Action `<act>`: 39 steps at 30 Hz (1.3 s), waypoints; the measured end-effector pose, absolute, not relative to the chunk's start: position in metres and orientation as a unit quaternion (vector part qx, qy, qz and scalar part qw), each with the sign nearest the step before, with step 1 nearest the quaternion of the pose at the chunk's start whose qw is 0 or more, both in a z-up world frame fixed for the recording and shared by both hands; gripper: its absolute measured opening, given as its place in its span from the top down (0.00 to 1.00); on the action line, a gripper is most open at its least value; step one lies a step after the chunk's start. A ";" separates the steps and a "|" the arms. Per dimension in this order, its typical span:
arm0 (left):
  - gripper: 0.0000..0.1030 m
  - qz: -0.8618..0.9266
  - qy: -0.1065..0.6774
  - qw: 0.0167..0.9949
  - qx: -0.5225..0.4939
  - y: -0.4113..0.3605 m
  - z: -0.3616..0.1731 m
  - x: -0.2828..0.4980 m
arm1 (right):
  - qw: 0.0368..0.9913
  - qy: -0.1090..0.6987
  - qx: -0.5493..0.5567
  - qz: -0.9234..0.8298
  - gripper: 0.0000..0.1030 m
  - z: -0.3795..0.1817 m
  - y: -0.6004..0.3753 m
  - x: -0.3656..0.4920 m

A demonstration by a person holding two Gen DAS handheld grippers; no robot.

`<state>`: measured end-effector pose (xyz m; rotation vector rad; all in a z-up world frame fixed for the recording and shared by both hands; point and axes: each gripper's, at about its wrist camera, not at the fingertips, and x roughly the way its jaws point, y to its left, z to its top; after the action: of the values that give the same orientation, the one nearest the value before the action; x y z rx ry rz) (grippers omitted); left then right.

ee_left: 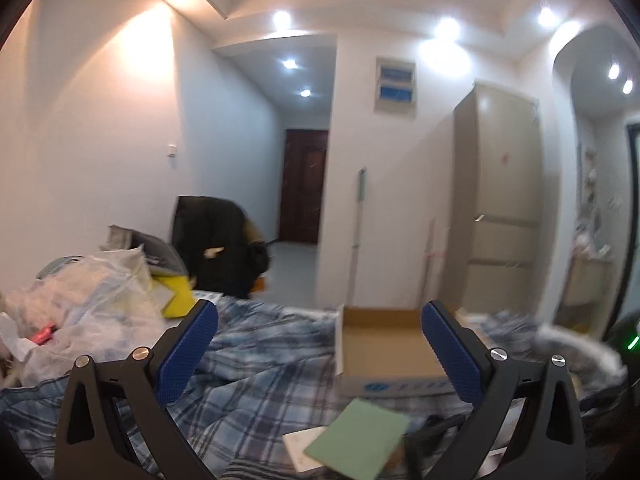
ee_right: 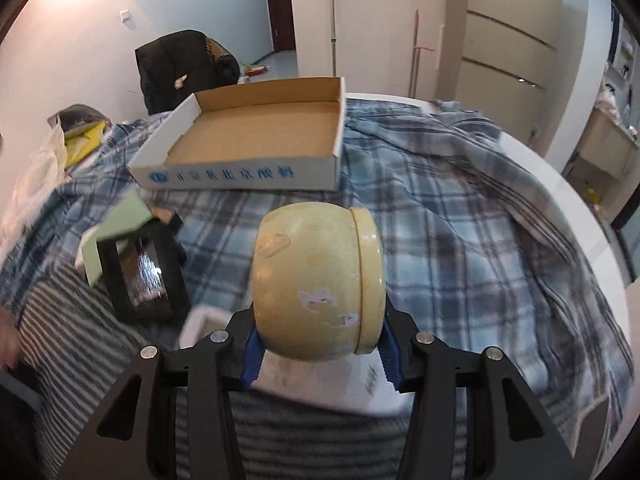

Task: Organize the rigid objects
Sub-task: 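Lift the cream tin with the right gripper and hold it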

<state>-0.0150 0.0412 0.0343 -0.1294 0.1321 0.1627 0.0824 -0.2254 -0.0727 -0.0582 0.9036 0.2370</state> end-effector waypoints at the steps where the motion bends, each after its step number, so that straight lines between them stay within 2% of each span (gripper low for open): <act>1: 0.00 0.074 0.070 0.993 -0.059 0.040 0.038 -0.018 | 0.891 0.438 -0.026 0.120 0.55 -0.074 -0.226 0.080; 5: 0.00 0.063 0.126 0.990 -0.009 0.020 0.035 -0.018 | 0.897 0.421 -0.042 0.125 0.55 -0.076 -0.218 0.072; 9: 0.00 0.081 0.202 0.976 -0.021 0.010 0.022 -0.008 | 0.901 0.413 -0.042 0.130 0.55 -0.078 -0.220 0.068; 13: 0.00 0.085 0.215 0.970 -0.071 0.010 0.016 -0.009 | 0.887 0.433 -0.045 0.156 0.53 -0.082 -0.221 0.070; 17: 0.00 0.084 0.229 0.967 -0.071 -0.001 0.013 -0.006 | 0.875 0.454 -0.010 0.167 0.53 -0.088 -0.228 0.076; 19: 0.00 0.081 0.231 0.967 -0.068 -0.005 0.012 -0.004 | 0.878 0.443 0.010 0.178 0.41 -0.084 -0.235 0.075; 20: 0.00 0.081 0.231 0.967 -0.065 -0.007 0.011 -0.003 | 0.883 0.435 0.016 0.178 0.39 -0.081 -0.237 0.074; 22: 0.00 0.078 0.231 0.968 -0.063 -0.012 0.011 -0.003 | 0.896 0.413 0.014 0.163 0.41 -0.075 -0.237 0.072; 24: 0.00 0.076 0.230 0.968 -0.065 -0.015 0.010 -0.003 | 0.905 0.400 0.000 0.143 0.54 -0.073 -0.233 0.073; 31: 0.00 0.054 0.250 0.965 -0.058 -0.021 0.011 0.001 | 0.905 0.398 0.012 0.149 0.54 -0.072 -0.238 0.072; 35: 0.00 0.025 0.340 0.937 -0.078 -0.020 -0.008 0.021 | 0.910 0.389 -0.016 0.141 0.54 -0.070 -0.234 0.066; 39: 0.00 0.008 0.399 0.909 -0.119 -0.027 -0.029 0.040 | 0.907 0.395 -0.043 0.141 0.54 -0.075 -0.225 0.064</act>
<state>0.0398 -0.0265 -0.0295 -0.2450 0.8234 0.0164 0.0639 -0.2249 -0.0748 -0.0895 0.8148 0.2902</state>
